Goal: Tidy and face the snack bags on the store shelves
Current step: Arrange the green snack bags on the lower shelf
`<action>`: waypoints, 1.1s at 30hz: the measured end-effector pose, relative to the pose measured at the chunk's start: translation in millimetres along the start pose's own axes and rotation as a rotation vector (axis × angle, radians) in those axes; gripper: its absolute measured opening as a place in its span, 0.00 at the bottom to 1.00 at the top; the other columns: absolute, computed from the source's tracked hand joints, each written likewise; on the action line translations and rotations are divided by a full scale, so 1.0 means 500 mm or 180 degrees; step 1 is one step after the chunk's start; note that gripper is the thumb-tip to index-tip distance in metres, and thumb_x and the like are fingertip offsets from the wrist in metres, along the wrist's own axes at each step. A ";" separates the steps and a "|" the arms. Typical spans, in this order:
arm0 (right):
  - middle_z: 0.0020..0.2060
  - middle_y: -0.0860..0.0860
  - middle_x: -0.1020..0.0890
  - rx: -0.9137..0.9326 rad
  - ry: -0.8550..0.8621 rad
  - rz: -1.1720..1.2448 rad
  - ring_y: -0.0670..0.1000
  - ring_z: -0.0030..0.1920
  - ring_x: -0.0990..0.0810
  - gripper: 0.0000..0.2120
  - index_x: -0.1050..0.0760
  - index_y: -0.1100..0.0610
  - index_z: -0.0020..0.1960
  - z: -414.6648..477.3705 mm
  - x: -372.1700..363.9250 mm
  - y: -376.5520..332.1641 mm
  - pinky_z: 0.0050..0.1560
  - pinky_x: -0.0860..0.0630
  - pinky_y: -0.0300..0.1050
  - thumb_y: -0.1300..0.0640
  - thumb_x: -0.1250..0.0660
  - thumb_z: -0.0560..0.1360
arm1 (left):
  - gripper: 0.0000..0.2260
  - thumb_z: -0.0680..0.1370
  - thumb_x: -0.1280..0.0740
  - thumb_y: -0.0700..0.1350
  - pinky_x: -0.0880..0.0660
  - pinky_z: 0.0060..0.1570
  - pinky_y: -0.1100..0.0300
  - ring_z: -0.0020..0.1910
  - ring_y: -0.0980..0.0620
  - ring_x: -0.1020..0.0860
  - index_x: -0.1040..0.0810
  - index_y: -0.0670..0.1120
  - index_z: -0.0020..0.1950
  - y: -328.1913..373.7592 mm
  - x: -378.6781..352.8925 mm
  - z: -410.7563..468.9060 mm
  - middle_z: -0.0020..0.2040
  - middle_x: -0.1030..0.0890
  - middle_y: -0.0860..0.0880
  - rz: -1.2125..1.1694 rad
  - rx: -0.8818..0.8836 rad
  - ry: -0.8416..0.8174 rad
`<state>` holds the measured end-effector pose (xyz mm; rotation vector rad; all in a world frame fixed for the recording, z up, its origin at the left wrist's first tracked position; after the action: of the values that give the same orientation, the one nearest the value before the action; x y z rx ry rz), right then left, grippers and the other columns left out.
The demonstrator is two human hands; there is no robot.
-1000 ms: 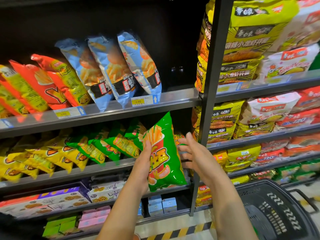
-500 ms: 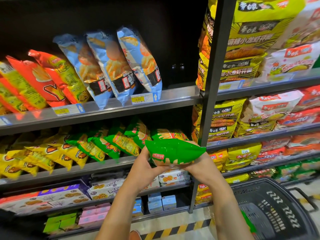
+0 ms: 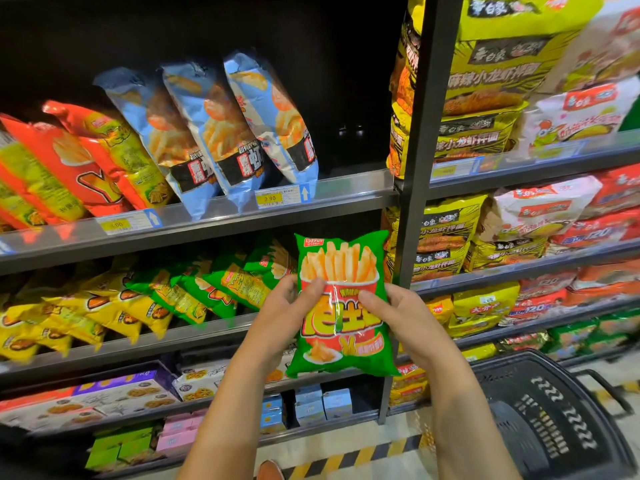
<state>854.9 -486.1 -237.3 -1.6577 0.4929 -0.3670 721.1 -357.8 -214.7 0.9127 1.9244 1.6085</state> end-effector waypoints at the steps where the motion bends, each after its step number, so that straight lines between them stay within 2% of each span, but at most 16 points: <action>1: 0.51 0.54 0.11 -0.0171 -0.0018 0.0138 0.55 0.54 0.12 0.22 0.19 0.60 0.62 0.000 -0.003 0.002 0.60 0.17 0.53 0.44 0.29 0.76 | 0.24 0.76 0.30 0.63 0.19 0.61 0.46 0.56 0.46 0.13 0.19 0.49 0.65 -0.007 -0.006 0.003 0.58 0.12 0.46 -0.0077 0.0207 -0.0026; 3: 0.39 0.49 0.11 -0.0381 0.0046 0.0232 0.45 0.41 0.12 0.19 0.17 0.60 0.54 0.008 0.001 0.006 0.40 0.18 0.34 0.44 0.32 0.80 | 0.23 0.80 0.33 0.65 0.22 0.66 0.44 0.58 0.45 0.13 0.15 0.48 0.63 -0.021 -0.018 0.002 0.57 0.12 0.45 -0.0275 0.0589 -0.0085; 4: 0.32 0.47 0.13 -0.0491 0.0073 0.0270 0.41 0.32 0.14 0.18 0.18 0.58 0.49 0.014 0.007 0.012 0.30 0.22 0.31 0.44 0.33 0.81 | 0.23 0.80 0.33 0.64 0.22 0.66 0.43 0.58 0.44 0.14 0.14 0.48 0.63 -0.028 -0.023 0.000 0.57 0.12 0.44 -0.0394 0.0760 -0.0099; 5: 0.31 0.46 0.13 -0.0590 0.0062 0.0325 0.41 0.31 0.15 0.18 0.18 0.58 0.48 0.013 0.006 0.013 0.30 0.22 0.31 0.42 0.32 0.80 | 0.23 0.79 0.31 0.64 0.21 0.65 0.43 0.58 0.43 0.14 0.14 0.47 0.63 -0.030 -0.027 -0.005 0.57 0.12 0.43 -0.0503 0.0895 -0.0090; 6: 0.34 0.49 0.12 -0.0699 0.0005 0.0375 0.44 0.36 0.12 0.23 0.17 0.59 0.51 0.017 0.001 0.019 0.40 0.17 0.35 0.38 0.29 0.76 | 0.23 0.79 0.30 0.63 0.19 0.62 0.44 0.57 0.42 0.13 0.14 0.46 0.63 -0.030 -0.029 -0.008 0.56 0.12 0.42 -0.0563 0.0958 -0.0076; 8: 0.47 0.54 0.11 -0.0772 0.0106 0.0520 0.54 0.51 0.11 0.33 0.16 0.60 0.59 0.028 0.004 0.036 0.63 0.18 0.54 0.33 0.23 0.68 | 0.22 0.80 0.30 0.61 0.17 0.56 0.48 0.55 0.43 0.13 0.15 0.45 0.62 -0.026 -0.033 -0.012 0.55 0.12 0.42 -0.0641 0.0978 -0.0075; 9: 0.49 0.56 0.11 -0.0764 0.0162 0.0612 0.57 0.53 0.12 0.34 0.17 0.60 0.60 0.026 0.003 0.036 0.65 0.20 0.59 0.33 0.23 0.68 | 0.21 0.80 0.31 0.61 0.17 0.55 0.49 0.55 0.43 0.13 0.15 0.45 0.62 -0.023 -0.036 -0.016 0.54 0.12 0.42 -0.0682 0.0994 -0.0079; 11: 0.49 0.56 0.11 -0.0807 0.0109 0.0599 0.56 0.51 0.11 0.32 0.18 0.59 0.60 0.021 -0.002 0.038 0.62 0.19 0.58 0.34 0.25 0.69 | 0.21 0.80 0.31 0.60 0.17 0.54 0.49 0.54 0.43 0.12 0.15 0.45 0.62 -0.023 -0.036 -0.016 0.54 0.12 0.42 -0.0709 0.0980 -0.0065; 14: 0.41 0.52 0.11 -0.0818 0.0005 0.0684 0.49 0.40 0.11 0.24 0.19 0.57 0.56 0.009 -0.014 0.025 0.42 0.17 0.43 0.36 0.30 0.75 | 0.22 0.81 0.31 0.61 0.18 0.60 0.44 0.55 0.42 0.13 0.15 0.44 0.63 -0.022 -0.033 -0.014 0.55 0.12 0.42 -0.0620 0.0864 -0.0041; 15: 0.41 0.52 0.11 -0.0826 -0.0005 0.0739 0.49 0.40 0.11 0.23 0.20 0.56 0.57 0.004 -0.016 0.024 0.39 0.18 0.41 0.37 0.32 0.77 | 0.23 0.80 0.31 0.61 0.19 0.63 0.44 0.55 0.43 0.13 0.16 0.44 0.64 -0.022 -0.030 -0.010 0.55 0.12 0.42 -0.0576 0.0773 -0.0014; 20: 0.55 0.58 0.12 -0.0651 0.0034 0.1133 0.59 0.56 0.13 0.21 0.21 0.57 0.66 -0.007 -0.030 0.020 0.62 0.20 0.61 0.44 0.31 0.80 | 0.25 0.78 0.27 0.62 0.22 0.66 0.41 0.55 0.44 0.13 0.22 0.46 0.67 -0.022 -0.011 0.003 0.54 0.11 0.45 -0.0426 0.0436 0.0266; 23: 0.55 0.56 0.12 -0.0374 0.0284 0.1099 0.57 0.56 0.13 0.18 0.24 0.54 0.68 -0.005 -0.019 0.020 0.61 0.19 0.60 0.49 0.30 0.80 | 0.22 0.80 0.27 0.58 0.20 0.50 0.55 0.54 0.52 0.15 0.26 0.50 0.68 -0.002 0.014 0.000 0.59 0.15 0.51 -0.0226 0.0121 0.0707; 26: 0.56 0.53 0.12 -0.0081 0.0613 0.1023 0.56 0.56 0.13 0.19 0.25 0.52 0.69 0.002 0.001 0.024 0.60 0.18 0.62 0.51 0.29 0.80 | 0.16 0.82 0.28 0.52 0.24 0.47 0.58 0.56 0.57 0.20 0.25 0.54 0.68 0.040 0.043 -0.018 0.62 0.20 0.55 0.0171 -0.0511 0.1181; 29: 0.56 0.50 0.13 0.0178 0.0822 0.0617 0.52 0.55 0.12 0.14 0.25 0.46 0.65 0.003 0.009 0.007 0.60 0.18 0.63 0.50 0.29 0.80 | 0.12 0.84 0.32 0.52 0.22 0.45 0.64 0.53 0.60 0.18 0.23 0.56 0.67 0.061 0.015 -0.022 0.60 0.19 0.59 0.0320 -0.0702 0.0808; 31: 0.56 0.48 0.13 0.0324 0.0860 0.0327 0.50 0.55 0.13 0.14 0.24 0.43 0.64 0.001 0.002 -0.012 0.59 0.17 0.62 0.47 0.28 0.80 | 0.15 0.83 0.32 0.56 0.22 0.47 0.68 0.55 0.65 0.19 0.25 0.58 0.69 0.060 -0.021 -0.023 0.61 0.21 0.63 0.0425 -0.0636 0.0408; 33: 0.58 0.46 0.14 0.0495 0.0778 0.0031 0.48 0.57 0.14 0.16 0.25 0.41 0.66 0.004 -0.011 -0.031 0.60 0.18 0.61 0.44 0.29 0.80 | 0.21 0.82 0.31 0.60 0.20 0.53 0.63 0.58 0.65 0.19 0.27 0.58 0.73 0.056 -0.045 -0.025 0.65 0.21 0.61 0.0448 -0.0591 0.0210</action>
<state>853.0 -480.3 -222.0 -1.4668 0.6379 -0.5906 732.7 -379.9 -186.0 0.9463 1.7506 1.8848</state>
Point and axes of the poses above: each hand's wrist, its own z-axis towards the middle knuckle, its own x-axis out of the back of the hand, y = z × x, the point moved 10 cm from there along z, towards the middle knuckle
